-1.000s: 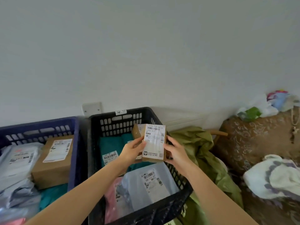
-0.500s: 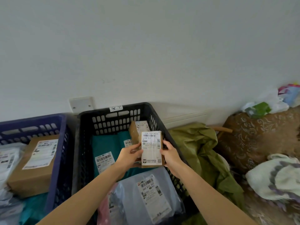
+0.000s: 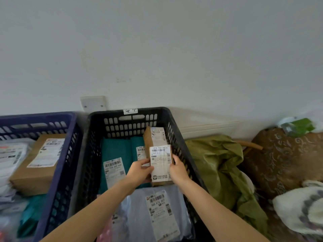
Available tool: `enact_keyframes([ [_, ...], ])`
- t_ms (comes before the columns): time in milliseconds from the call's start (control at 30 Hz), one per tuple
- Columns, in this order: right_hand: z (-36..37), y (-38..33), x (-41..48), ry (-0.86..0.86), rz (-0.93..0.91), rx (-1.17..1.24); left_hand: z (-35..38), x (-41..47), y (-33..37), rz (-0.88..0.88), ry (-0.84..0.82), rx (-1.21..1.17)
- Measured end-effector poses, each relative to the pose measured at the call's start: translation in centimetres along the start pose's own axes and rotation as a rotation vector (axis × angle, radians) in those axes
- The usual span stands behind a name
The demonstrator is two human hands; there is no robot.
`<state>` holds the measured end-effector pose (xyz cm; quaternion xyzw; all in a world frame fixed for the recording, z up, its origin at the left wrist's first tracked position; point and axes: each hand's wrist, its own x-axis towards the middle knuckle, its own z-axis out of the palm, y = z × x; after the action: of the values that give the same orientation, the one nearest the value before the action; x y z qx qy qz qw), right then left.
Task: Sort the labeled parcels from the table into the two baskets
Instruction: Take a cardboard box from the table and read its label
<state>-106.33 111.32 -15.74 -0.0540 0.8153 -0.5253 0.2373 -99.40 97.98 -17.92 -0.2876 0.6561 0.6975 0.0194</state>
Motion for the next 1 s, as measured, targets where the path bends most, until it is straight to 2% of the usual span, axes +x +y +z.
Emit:
enact_keyframes([
  [133, 0.5, 0.0, 0.2, -0.003, 0.004, -0.121, 0.1, 0.4, -0.4, -0.028, -0.016, 0.027],
  [333, 1.1, 0.8, 0.3, -0.093, -0.034, -0.448, 0.3, 0.8, -1.4, -0.028, -0.037, 0.087],
  [467, 0.7, 0.9, 0.4, -0.096, -0.126, -0.555, 0.2, 1.4, -1.7, 0.081, -0.044, 0.225],
  [600, 0.2, 0.9, 0.7, -0.207, -0.184, -0.700, 0.1, 2.2, -1.6, 0.163, -0.106, 0.390],
  [767, 0.2, 0.6, 1.2, -0.310, -0.103, -0.727, -0.1, 2.9, -2.5, 0.205, -0.147, 0.545],
  [1000, 0.3, 1.2, 1.6, -0.313, -0.093, -0.769, -0.4, 3.3, -3.1, 0.210, -0.160, 0.598],
])
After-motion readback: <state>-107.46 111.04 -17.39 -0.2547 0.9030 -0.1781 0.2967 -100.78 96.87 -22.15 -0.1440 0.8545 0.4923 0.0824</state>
